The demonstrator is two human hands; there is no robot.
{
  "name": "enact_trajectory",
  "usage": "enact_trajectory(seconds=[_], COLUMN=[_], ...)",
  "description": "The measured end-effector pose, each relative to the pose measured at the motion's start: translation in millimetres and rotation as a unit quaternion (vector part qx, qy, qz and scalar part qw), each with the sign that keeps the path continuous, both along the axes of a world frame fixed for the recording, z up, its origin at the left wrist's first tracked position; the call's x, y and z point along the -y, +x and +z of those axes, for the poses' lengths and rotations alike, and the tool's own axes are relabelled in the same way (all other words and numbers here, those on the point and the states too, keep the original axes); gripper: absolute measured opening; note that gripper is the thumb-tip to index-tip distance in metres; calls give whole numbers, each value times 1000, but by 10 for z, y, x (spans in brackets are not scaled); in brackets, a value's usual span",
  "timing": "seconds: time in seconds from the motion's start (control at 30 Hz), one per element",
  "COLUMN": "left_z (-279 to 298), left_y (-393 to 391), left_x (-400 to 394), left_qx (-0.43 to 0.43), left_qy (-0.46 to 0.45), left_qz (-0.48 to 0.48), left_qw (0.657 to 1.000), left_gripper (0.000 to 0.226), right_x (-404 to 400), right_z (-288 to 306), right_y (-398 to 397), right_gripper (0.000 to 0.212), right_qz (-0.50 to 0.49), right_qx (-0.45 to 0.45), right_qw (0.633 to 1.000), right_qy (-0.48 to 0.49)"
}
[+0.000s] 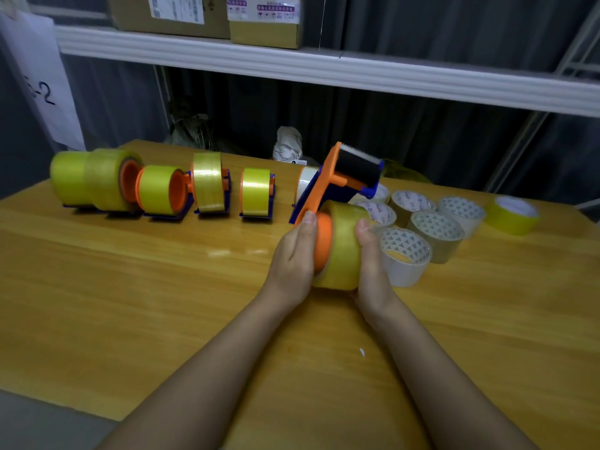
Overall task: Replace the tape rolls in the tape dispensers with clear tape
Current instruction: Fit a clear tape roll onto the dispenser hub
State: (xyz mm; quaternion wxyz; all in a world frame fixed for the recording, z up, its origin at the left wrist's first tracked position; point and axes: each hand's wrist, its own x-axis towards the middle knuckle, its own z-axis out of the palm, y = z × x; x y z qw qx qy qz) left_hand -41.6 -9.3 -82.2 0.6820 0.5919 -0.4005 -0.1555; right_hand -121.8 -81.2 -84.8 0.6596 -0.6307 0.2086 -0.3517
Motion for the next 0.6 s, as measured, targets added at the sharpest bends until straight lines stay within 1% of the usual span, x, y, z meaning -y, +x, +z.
enact_trajectory(seconds=[0.03,0.07,0.13,0.2,0.3,0.37,0.4,0.43,0.47,0.5,0.53,0.6], left_z=[3,4,5,7,10,-24,-42,-61,-75,-82,-87,-84], left_y=[-10,-20,-22,-9,-5,9,19,34,42,49,52,42], left_x=[16,30,48,67,57,63,62,65,63,60,56,49], left_qx=[-25,-55,-96,-114,-105,-68,-39,-8,23,54,78,92], left_qy=[5,8,15,18,2,-5,-5,-3,1,4,8,13], left_qz=[-8,-15,-24,-28,-26,-25,-24,-21,-16,-9,-5,-11], left_qw=[1000,998,995,993,994,997,999,1000,1000,998,997,996], left_gripper=[63,54,45,46,52,57,63,71,75,74,69,58], right_x=[-17,-23,-33,-36,-38,-60,-74,-61,-55,-41,-28,8], right_z=[-20,-41,-51,-24,-2,17,29,33,47,50,54,21], right_y=[13,27,51,41,38,32,27,14,5,11,5,-9], right_gripper=[94,99,100,101,110,110,106,98,80,59,49,49], right_qz=[-5,-7,-21,-29,-11,-9,-9,-4,1,14,40,49], right_qx=[-11,-18,-20,-19,-13,-10,-17,-22,-20,-18,-13,-4], right_qw=[999,997,994,992,997,999,999,1000,1000,999,998,997], right_qy=[-37,-71,-107,-124,-76,-50,-34,-18,3,25,42,53])
